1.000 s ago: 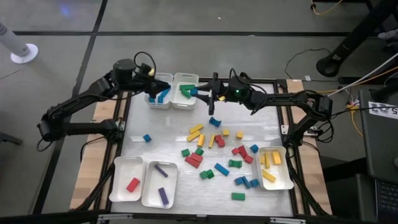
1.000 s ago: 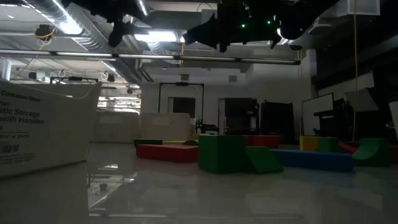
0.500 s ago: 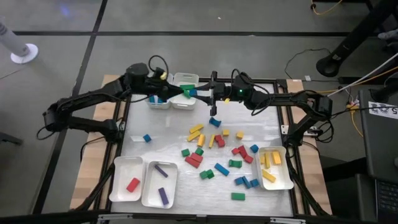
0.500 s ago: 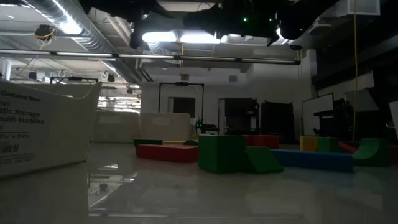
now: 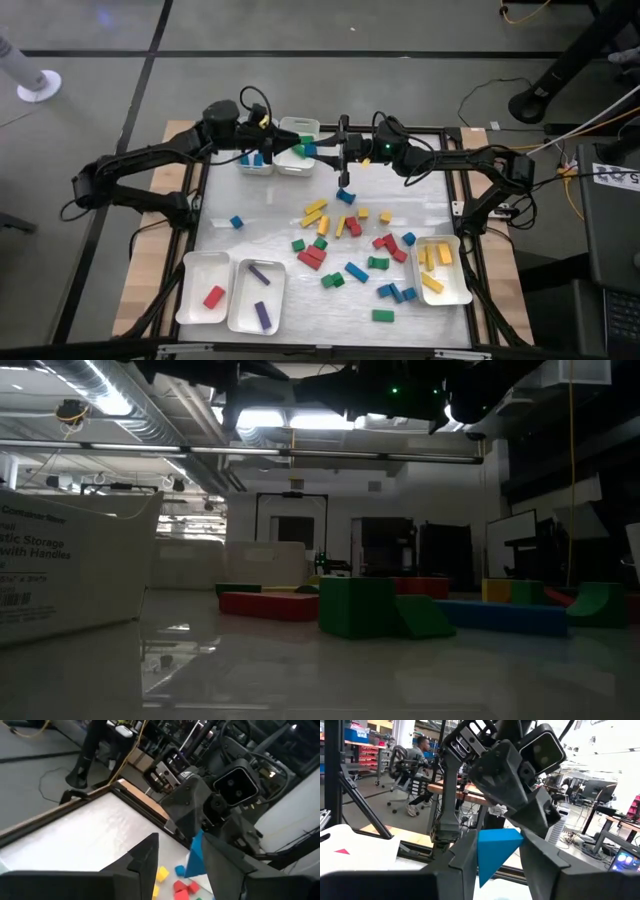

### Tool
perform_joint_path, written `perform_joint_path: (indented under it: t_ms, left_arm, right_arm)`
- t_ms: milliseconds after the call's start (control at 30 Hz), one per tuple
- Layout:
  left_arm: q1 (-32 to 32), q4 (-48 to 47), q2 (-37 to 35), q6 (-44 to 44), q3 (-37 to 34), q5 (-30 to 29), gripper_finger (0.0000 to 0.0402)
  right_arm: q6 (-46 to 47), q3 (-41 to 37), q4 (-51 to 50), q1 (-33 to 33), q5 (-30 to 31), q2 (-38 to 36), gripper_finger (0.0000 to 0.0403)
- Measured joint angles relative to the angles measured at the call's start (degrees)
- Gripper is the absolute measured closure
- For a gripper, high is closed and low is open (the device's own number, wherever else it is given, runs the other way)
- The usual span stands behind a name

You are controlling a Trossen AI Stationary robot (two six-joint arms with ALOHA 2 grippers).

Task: Sort blocks
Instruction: Put the blue block into the top left white bin

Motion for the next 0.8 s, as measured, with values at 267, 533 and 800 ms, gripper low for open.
perform_joint_path:
  t_ms: [267,533,800]
  left_arm:
    - [-1.4,-1.9,1.9,-2.1,0.0,-0.1,0.0213]
    - [-3.2,-1.0,2.3,-1.5,0.0,-0.1,0.0201]
    - [-3.2,-1.1,2.3,-2.0,0.0,0.6,0.0204]
  right_arm:
    - [0.0,0.0,0.1,0.0,-0.1,0.0,0.0272]
    - [0.0,-0.1,0.5,0.0,-2.6,0.0,0.0272]
    - [0.0,-0.1,0.1,-0.1,-5.8,0.0,0.0272]
